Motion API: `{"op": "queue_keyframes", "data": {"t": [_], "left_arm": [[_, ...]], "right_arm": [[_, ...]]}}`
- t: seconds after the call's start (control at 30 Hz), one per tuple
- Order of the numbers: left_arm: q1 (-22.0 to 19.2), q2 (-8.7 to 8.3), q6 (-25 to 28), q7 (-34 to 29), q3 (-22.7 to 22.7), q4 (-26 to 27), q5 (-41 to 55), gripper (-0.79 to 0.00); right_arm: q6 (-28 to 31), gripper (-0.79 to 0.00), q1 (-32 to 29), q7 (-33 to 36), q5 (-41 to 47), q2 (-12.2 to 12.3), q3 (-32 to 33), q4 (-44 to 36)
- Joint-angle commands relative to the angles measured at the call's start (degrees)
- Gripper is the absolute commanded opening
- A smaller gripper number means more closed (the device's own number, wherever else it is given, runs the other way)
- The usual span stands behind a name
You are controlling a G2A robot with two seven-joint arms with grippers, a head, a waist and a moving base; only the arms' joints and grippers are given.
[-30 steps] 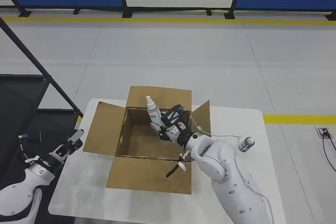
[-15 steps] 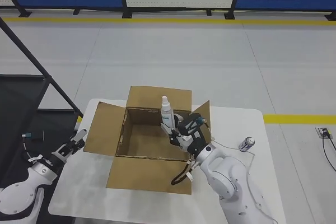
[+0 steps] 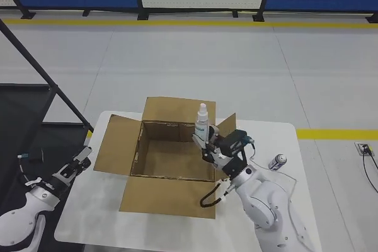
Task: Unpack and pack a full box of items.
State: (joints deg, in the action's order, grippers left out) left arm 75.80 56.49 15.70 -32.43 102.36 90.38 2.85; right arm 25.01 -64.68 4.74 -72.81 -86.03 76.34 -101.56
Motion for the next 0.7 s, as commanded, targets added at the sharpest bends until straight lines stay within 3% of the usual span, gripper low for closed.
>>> {"op": "queue_keyframes", "data": {"t": [0.0,0.17,0.33,0.67], "left_arm": [[-0.2,0.00,-0.1,0.0,-0.2,-0.1,-0.2,0.000],[-1.3,0.03,-0.3,-0.7,-2.1,0.8,-1.5,0.000],[-2.2,0.11,-0.5,-0.5,-3.5,1.0,-2.1,0.000],[-2.2,0.10,-0.4,0.7,-2.6,-1.0,-0.4,0.000]], "right_arm": [[2.5,-0.785,-4.6,-6.9,-1.7,0.7,4.2,-2.7],[5.1,-0.785,-16.5,-20.4,-3.5,2.2,14.4,-6.8],[5.0,-0.785,-23.4,-27.5,-4.2,3.2,22.2,-3.3],[1.5,-0.785,-16.6,-26.2,-3.5,4.1,24.2,19.8]]}}
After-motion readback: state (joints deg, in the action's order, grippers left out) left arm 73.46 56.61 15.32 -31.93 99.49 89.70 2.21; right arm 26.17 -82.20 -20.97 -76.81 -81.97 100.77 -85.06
